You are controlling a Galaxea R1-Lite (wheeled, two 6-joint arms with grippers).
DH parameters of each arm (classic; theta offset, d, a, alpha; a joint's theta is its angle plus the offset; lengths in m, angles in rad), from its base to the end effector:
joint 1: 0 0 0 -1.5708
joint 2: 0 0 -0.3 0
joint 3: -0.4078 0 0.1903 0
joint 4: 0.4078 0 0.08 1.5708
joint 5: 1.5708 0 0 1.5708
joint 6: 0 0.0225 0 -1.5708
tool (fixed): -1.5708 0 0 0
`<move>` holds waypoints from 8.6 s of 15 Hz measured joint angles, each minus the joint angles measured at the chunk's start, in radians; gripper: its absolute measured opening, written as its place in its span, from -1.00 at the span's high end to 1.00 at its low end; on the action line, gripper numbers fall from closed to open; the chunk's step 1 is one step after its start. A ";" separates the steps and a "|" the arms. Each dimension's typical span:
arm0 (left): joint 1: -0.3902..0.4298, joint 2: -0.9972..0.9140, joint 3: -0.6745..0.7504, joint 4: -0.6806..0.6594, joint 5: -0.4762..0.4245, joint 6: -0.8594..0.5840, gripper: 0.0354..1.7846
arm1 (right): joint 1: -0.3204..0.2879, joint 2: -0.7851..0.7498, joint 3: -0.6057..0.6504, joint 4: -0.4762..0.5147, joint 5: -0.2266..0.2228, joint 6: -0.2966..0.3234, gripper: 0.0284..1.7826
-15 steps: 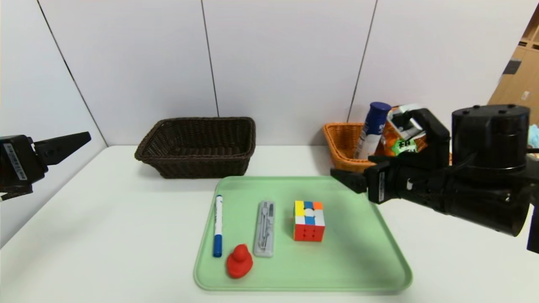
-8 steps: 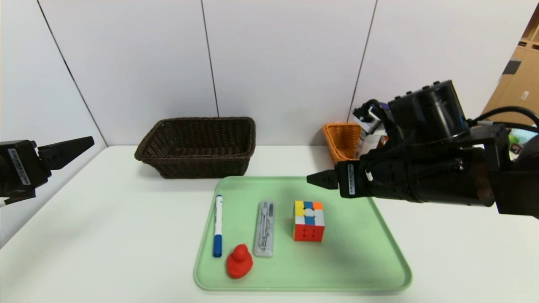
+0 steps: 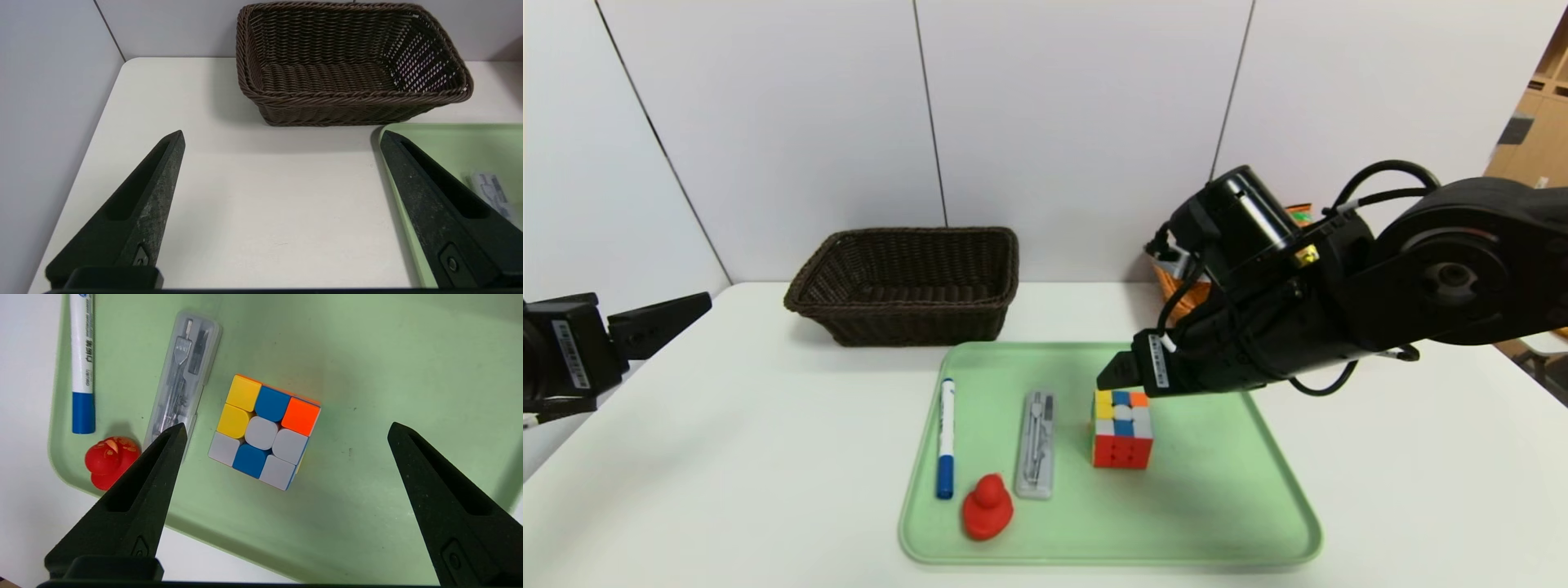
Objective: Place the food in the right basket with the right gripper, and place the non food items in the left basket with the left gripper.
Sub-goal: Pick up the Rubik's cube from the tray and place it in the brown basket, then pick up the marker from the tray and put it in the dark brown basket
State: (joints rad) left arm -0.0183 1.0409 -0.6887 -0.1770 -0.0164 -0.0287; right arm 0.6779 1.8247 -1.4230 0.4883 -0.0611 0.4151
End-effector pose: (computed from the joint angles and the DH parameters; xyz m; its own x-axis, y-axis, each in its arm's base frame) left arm 0.1393 -0.0029 0.2516 0.9841 -0.0344 -0.1743 0.0294 0.9991 -0.0311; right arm 0.2580 0.2060 0.2119 0.5276 0.3464 -0.7756 -0.3013 0.9300 0.2104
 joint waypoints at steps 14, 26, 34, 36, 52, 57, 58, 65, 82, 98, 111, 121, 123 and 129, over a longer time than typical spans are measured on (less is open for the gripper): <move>0.001 -0.026 0.026 -0.001 0.000 0.000 -0.89 | 0.051 0.167 0.008 -0.045 -0.151 0.001 -0.90; 0.001 -0.030 0.026 -0.029 0.000 0.000 -0.89 | 0.074 0.181 0.034 -0.108 -0.161 -0.003 -0.11; 0.003 -0.031 0.026 -0.029 0.000 -0.001 -0.89 | 0.074 0.065 -0.090 -0.364 -0.209 -0.162 -0.11; 0.003 -0.031 0.028 -0.028 0.000 0.000 -0.89 | 0.079 0.074 -0.138 -0.527 -0.152 -0.223 -0.11; 0.003 -0.063 0.083 -0.031 -0.001 -0.003 -0.89 | 0.082 0.645 -0.530 -1.308 -0.079 -0.646 -0.11; 0.001 -0.065 0.097 -0.057 0.000 -0.003 -0.89 | 0.082 0.690 -0.532 -1.307 -0.051 -0.649 -0.11; 0.001 -0.064 0.098 -0.057 0.000 -0.003 -0.89 | 0.081 0.699 -0.532 -1.307 -0.053 -0.650 -0.11; 0.002 -0.059 0.097 -0.059 0.000 -0.004 -0.89 | 0.074 0.729 -0.531 -1.291 -0.058 -0.650 -0.11; 0.001 -0.046 0.092 -0.094 0.000 -0.004 -0.89 | -0.007 0.586 -0.529 -1.240 -0.107 -0.676 -0.77; -0.097 0.127 0.088 -0.325 -0.028 -0.102 -0.89 | -0.628 -0.463 0.428 -0.938 -0.135 -0.515 -0.90; -0.516 0.482 -0.507 0.548 0.027 -0.307 -0.89 | -0.653 -0.744 0.840 -0.940 -0.136 -0.476 -0.90; -0.605 0.674 -0.542 0.554 0.102 -0.512 -0.89 | -0.654 -0.757 0.857 -0.938 -0.136 -0.480 -0.90; -0.606 0.693 -0.526 0.538 0.110 -0.539 -0.89 | -0.654 -0.757 0.861 -0.938 -0.136 -0.480 -0.90; -0.608 0.739 -0.513 0.461 0.108 -0.581 -0.89 | -0.654 -0.767 0.874 -0.937 -0.136 -0.483 -0.90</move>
State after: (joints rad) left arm -0.6262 1.7796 -1.2013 0.2836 0.0917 -0.6098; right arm 0.0240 1.0574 -0.5494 -0.4491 -0.1970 -0.0681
